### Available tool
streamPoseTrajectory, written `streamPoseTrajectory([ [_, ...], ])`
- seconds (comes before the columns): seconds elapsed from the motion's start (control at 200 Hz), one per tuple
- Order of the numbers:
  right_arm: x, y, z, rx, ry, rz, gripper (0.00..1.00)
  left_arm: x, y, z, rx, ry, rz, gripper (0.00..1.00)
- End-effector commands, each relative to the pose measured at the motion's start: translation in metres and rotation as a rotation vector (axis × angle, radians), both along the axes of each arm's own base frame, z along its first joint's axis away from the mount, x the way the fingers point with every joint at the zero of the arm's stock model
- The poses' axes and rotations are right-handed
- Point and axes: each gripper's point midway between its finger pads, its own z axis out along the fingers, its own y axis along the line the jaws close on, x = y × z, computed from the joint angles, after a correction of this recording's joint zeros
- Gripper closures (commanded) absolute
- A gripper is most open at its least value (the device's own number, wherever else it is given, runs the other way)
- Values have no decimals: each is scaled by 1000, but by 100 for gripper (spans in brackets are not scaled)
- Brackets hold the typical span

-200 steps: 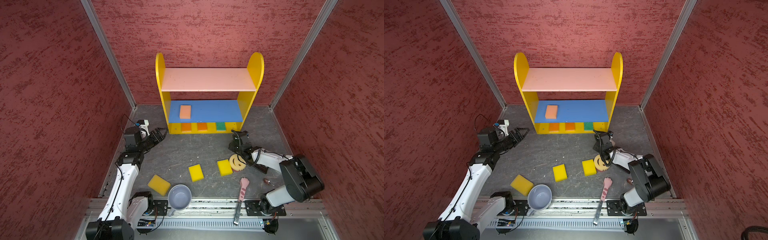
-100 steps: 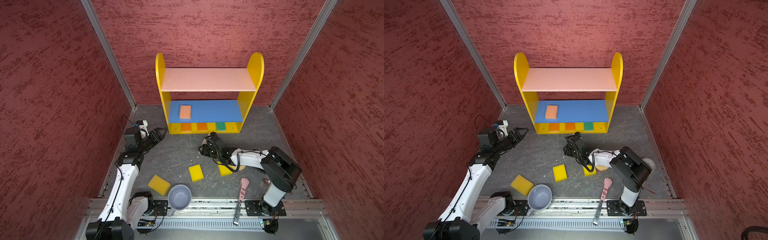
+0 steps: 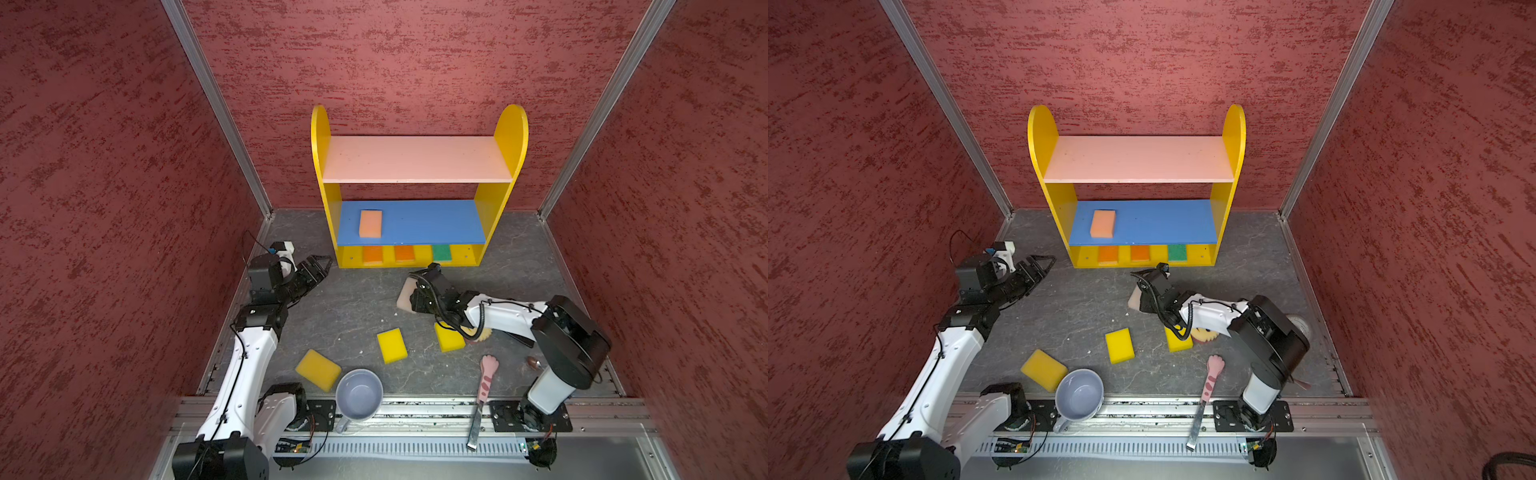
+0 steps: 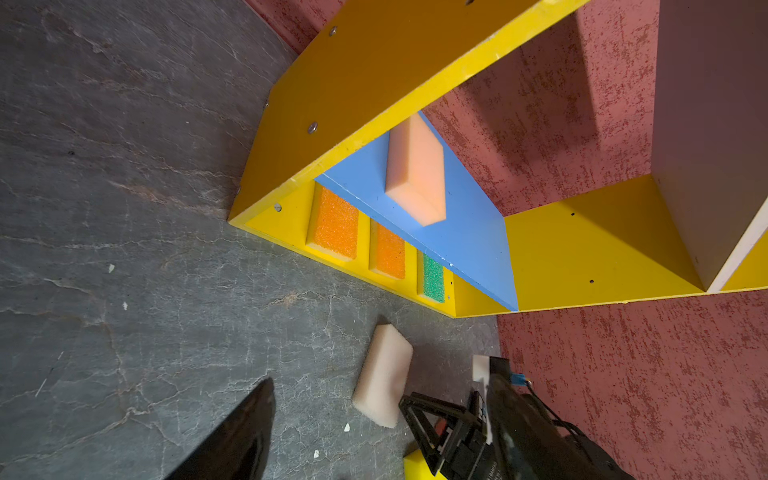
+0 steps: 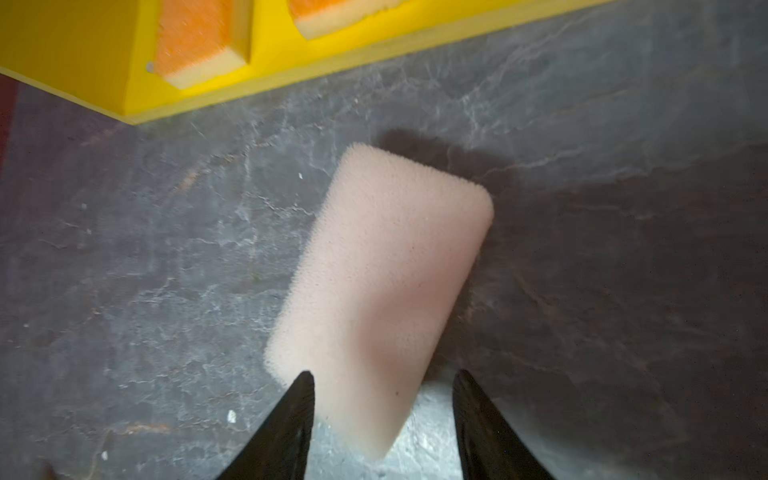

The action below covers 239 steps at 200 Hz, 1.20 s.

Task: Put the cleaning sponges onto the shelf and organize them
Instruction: 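Lower the right gripper onto the pale pink sponge and close it, then carry the pale pink sponge with the right gripper onto the blue shelf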

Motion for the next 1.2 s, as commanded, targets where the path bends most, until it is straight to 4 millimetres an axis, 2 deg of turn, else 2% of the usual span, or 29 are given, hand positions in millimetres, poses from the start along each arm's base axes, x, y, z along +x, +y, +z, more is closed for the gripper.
streamPoseTrajectory([
  [0.0, 6, 8, -8, 3, 26, -3, 50, -2, 2, 2, 5, -6, 5, 20],
  [0.085, 9, 15, -6, 41, 23, -3, 57, -2, 5, 2, 20, -2, 15, 20],
  [0.25, 12, 18, 8, 52, -14, 24, 86, -2, 3, 7, 5, -17, 6, 20],
  [0.366, 10, 18, 38, 23, -69, 104, 94, -4, 4, 8, 12, -10, 11, 20],
  [0.476, 17, 6, 74, -54, -149, 129, 100, -5, 3, 10, 16, -25, 5, 21],
  [0.566, 30, -4, 101, -89, -212, 117, 100, -4, 2, 16, 10, -46, -4, 20],
  [0.661, 52, -9, 135, -93, -289, 103, 100, -4, 1, 19, 5, -55, -8, 20],
  [0.772, 79, -9, 170, -84, -370, 110, 100, -6, 1, 18, 7, -46, -8, 20],
  [0.812, 89, -7, 179, -83, -386, 121, 96, -7, 0, 18, 10, -43, -11, 20],
  [0.892, 110, -4, 186, -97, -375, 136, 96, -8, 1, 16, 17, -37, -8, 20],
  [0.957, 125, -4, 184, -112, -371, 145, 96, -9, 2, 18, 20, -37, -6, 20],
  [1.192, 161, 3, 176, -83, -340, 166, 92, -10, 5, 26, 36, -52, 9, 21],
])
